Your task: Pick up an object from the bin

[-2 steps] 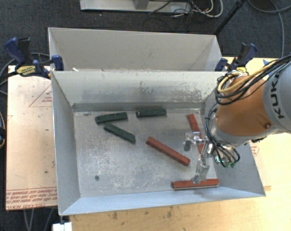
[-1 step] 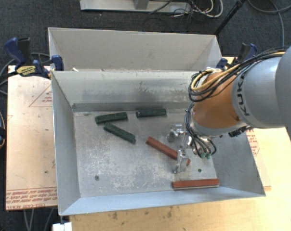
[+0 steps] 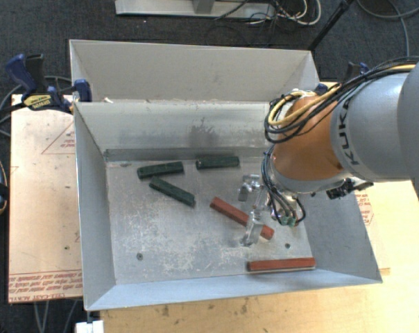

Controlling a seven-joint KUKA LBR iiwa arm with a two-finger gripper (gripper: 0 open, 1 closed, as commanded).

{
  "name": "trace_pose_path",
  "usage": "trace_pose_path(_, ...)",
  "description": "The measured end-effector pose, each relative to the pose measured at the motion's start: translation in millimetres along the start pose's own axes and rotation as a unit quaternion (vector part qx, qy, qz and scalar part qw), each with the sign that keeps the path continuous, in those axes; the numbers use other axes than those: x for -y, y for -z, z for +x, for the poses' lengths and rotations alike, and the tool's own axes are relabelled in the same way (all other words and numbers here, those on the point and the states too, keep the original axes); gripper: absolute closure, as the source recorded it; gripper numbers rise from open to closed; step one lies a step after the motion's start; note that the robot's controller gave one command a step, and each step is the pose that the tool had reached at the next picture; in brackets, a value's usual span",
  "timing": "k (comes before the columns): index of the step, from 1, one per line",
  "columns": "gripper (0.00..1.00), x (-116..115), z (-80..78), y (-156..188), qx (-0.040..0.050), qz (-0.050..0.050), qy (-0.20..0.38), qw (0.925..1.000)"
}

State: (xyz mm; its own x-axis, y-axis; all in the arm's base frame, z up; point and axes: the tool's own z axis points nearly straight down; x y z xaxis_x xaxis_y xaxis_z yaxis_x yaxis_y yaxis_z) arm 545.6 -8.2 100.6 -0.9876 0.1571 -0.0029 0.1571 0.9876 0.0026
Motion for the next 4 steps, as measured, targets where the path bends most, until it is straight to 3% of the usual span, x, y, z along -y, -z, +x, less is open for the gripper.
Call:
trace_pose_path(1,0.0,6,-12.5,-1,0.0001,0.001,-0.079,0.9969)
trace_pose_path(2,0.0,-1,-14.3,-32,-0.0018,0.001,-0.146,0.9893)
trace_pose_path(3,0.0,-1,-14.5,-32,-0.001,0.001,-0.145,0.9895)
trace_pose_path(4,1.0,-1,-15.4,-30,0.0003,0.001,-0.144,0.9895)
